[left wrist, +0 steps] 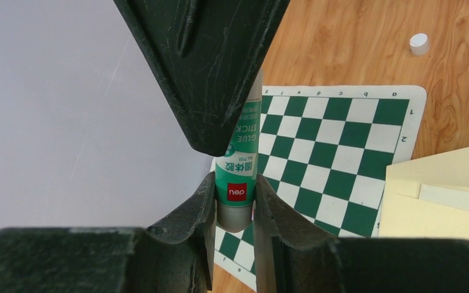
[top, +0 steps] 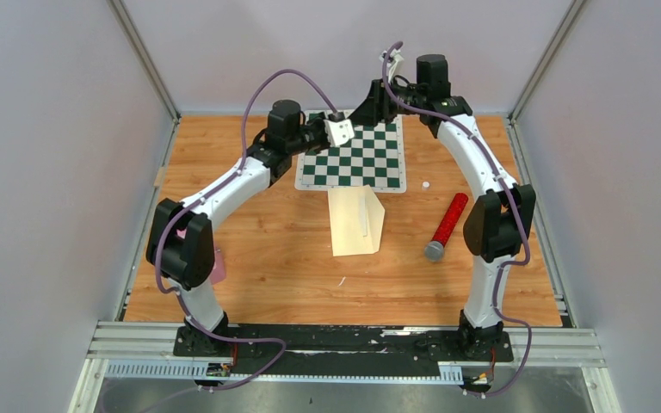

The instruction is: Place the letter into the envelope and seal it

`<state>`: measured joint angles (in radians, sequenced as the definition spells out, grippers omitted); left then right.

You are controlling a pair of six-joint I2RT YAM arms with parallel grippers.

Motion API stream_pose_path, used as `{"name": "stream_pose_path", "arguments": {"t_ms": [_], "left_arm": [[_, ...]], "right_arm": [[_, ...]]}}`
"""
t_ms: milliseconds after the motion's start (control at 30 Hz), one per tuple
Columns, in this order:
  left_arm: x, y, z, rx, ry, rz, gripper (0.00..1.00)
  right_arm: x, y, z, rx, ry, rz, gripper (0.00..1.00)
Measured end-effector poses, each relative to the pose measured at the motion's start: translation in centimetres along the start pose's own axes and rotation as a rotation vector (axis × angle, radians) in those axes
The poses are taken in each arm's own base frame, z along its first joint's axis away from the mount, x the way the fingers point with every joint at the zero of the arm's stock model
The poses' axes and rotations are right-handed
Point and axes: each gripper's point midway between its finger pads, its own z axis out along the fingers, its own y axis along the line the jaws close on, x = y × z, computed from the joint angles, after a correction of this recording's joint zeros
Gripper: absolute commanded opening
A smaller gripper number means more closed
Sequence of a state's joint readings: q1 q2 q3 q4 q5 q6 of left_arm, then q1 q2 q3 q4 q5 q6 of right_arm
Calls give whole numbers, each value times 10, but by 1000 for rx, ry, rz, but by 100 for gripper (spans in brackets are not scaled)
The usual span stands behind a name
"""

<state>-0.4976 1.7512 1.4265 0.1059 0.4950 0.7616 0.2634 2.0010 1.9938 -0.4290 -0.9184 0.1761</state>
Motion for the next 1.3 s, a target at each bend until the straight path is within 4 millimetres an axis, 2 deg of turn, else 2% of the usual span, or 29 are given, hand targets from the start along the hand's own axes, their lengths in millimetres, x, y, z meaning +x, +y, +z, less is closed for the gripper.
{"name": "stream_pose_path", "arguments": {"t_ms": [233, 400, 967, 1200, 1300], "left_arm": [[1, 0, 2, 4, 3, -3, 0], [2, 1, 4, 4, 3, -3, 0], [1, 4, 6, -3, 2, -21, 0], [1, 3, 6, 0, 3, -25, 0], [1, 2, 6, 6, 3, -27, 0]], "right_arm": [[1, 2, -2, 4, 20, 8, 52], [3, 2, -2, 5, 29, 16, 55], [19, -4, 8, 5, 68, 47, 44], [18, -3, 9, 3, 68, 42, 42], [17, -3, 9, 3, 66, 41, 35]]}}
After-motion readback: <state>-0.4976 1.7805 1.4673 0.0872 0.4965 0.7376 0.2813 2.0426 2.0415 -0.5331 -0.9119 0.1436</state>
